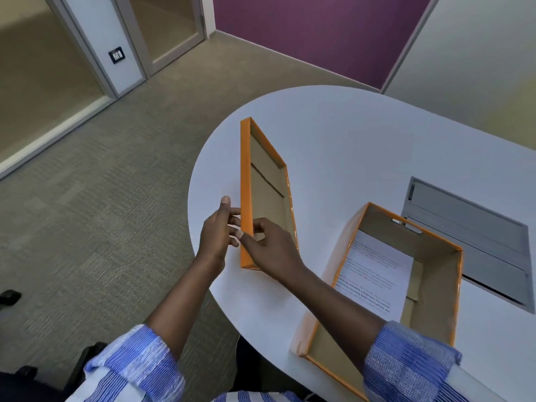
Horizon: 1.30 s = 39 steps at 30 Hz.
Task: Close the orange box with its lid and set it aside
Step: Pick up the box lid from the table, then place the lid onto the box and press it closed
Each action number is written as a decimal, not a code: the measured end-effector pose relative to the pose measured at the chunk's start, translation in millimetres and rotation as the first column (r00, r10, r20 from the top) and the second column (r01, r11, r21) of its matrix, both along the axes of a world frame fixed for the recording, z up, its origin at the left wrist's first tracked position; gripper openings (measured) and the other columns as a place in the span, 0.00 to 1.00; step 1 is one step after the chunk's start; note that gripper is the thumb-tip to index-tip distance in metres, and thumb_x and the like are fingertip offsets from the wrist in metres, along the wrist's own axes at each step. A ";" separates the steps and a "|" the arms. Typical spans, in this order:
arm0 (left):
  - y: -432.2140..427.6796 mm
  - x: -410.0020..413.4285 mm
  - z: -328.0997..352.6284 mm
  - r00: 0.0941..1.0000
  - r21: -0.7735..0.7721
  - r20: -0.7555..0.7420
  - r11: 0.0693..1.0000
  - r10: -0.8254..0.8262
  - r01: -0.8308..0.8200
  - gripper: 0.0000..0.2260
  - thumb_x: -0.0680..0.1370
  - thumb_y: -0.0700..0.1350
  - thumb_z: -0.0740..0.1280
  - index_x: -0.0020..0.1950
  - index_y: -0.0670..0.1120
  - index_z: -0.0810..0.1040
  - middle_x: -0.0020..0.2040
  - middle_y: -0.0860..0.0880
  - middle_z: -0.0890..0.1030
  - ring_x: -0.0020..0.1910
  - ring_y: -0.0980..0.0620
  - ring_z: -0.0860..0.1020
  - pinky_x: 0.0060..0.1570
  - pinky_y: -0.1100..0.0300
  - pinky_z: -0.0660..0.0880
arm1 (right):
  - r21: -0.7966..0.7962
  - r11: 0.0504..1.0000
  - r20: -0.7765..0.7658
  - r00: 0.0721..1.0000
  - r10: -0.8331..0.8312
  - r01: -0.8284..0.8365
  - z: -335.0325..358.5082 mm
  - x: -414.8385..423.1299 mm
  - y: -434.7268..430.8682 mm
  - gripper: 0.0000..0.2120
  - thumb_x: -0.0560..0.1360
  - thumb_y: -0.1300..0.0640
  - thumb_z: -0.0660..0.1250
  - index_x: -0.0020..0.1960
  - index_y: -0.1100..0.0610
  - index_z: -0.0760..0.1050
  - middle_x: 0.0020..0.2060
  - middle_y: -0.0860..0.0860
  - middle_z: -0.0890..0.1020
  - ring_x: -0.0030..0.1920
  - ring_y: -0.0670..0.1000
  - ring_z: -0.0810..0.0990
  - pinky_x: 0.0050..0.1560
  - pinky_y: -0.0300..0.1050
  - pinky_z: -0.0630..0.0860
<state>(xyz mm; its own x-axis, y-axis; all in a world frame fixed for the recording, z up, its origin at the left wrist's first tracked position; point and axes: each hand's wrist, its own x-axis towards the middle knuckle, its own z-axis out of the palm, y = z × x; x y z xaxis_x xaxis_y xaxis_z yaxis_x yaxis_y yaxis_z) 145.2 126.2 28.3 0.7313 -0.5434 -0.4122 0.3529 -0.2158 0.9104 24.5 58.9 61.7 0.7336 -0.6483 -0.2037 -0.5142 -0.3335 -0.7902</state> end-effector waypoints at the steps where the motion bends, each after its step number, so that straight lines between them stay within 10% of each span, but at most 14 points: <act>1: -3.1 -6.3 3.3 0.999 -0.030 -0.034 0.999 -0.015 0.014 0.27 0.82 0.62 0.57 0.56 0.41 0.82 0.40 0.46 0.80 0.33 0.53 0.78 0.31 0.60 0.74 | -0.054 0.999 -0.023 1.000 -0.010 0.009 1.8 -4.7 -2.7 0.20 0.76 0.38 0.66 0.61 0.50 0.75 0.53 0.46 0.83 0.44 0.47 0.83 0.40 0.44 0.78; 9: -18.7 -40.6 14.5 0.979 -0.155 -0.151 0.981 -0.139 0.115 0.25 0.83 0.61 0.55 0.61 0.43 0.80 0.49 0.42 0.86 0.44 0.45 0.84 0.44 0.51 0.79 | -0.120 0.982 -0.105 0.982 -0.157 0.145 8.9 -39.8 -35.9 0.15 0.73 0.49 0.71 0.52 0.52 0.67 0.42 0.51 0.80 0.38 0.56 0.83 0.41 0.54 0.81; 16: -23.0 -48.3 -3.6 1.000 0.109 0.025 0.994 -0.002 0.000 0.12 0.80 0.57 0.65 0.53 0.49 0.79 0.56 0.47 0.83 0.55 0.47 0.81 0.55 0.48 0.77 | 0.192 0.910 0.126 0.911 -0.394 0.367 34.9 -86.3 -73.0 0.09 0.74 0.52 0.72 0.51 0.51 0.74 0.43 0.49 0.82 0.37 0.45 0.84 0.37 0.47 0.77; 23: -36.6 -55.1 -16.3 1.000 0.311 -0.005 0.950 0.008 -0.006 0.28 0.78 0.60 0.66 0.73 0.46 0.68 0.71 0.43 0.73 0.67 0.41 0.73 0.60 0.48 0.72 | 0.562 0.732 0.176 0.809 -0.561 0.385 48.2 -161.5 -92.1 0.12 0.77 0.54 0.71 0.59 0.53 0.76 0.55 0.54 0.84 0.54 0.57 0.84 0.55 0.56 0.81; 30: -54.6 -89.2 -5.2 0.945 0.075 -0.274 0.976 -0.178 0.206 0.13 0.77 0.61 0.67 0.53 0.54 0.79 0.47 0.52 0.87 0.48 0.48 0.84 0.41 0.52 0.80 | 0.741 0.582 0.204 0.712 -0.672 0.336 44.0 -250.2 -80.3 0.21 0.71 0.53 0.70 0.62 0.55 0.77 0.51 0.52 0.87 0.49 0.51 0.86 0.44 0.45 0.81; 39: -82.9 -161.5 -8.0 0.924 0.144 0.034 0.917 -0.381 0.373 0.20 0.79 0.60 0.66 0.67 0.53 0.73 0.60 0.49 0.81 0.51 0.52 0.81 0.45 0.54 0.78 | 0.281 0.698 -0.033 0.734 -0.679 0.659 1.7 -345.6 -44.7 0.12 0.84 0.52 0.57 0.67 0.50 0.70 0.58 0.51 0.80 0.52 0.50 0.80 0.44 0.45 0.74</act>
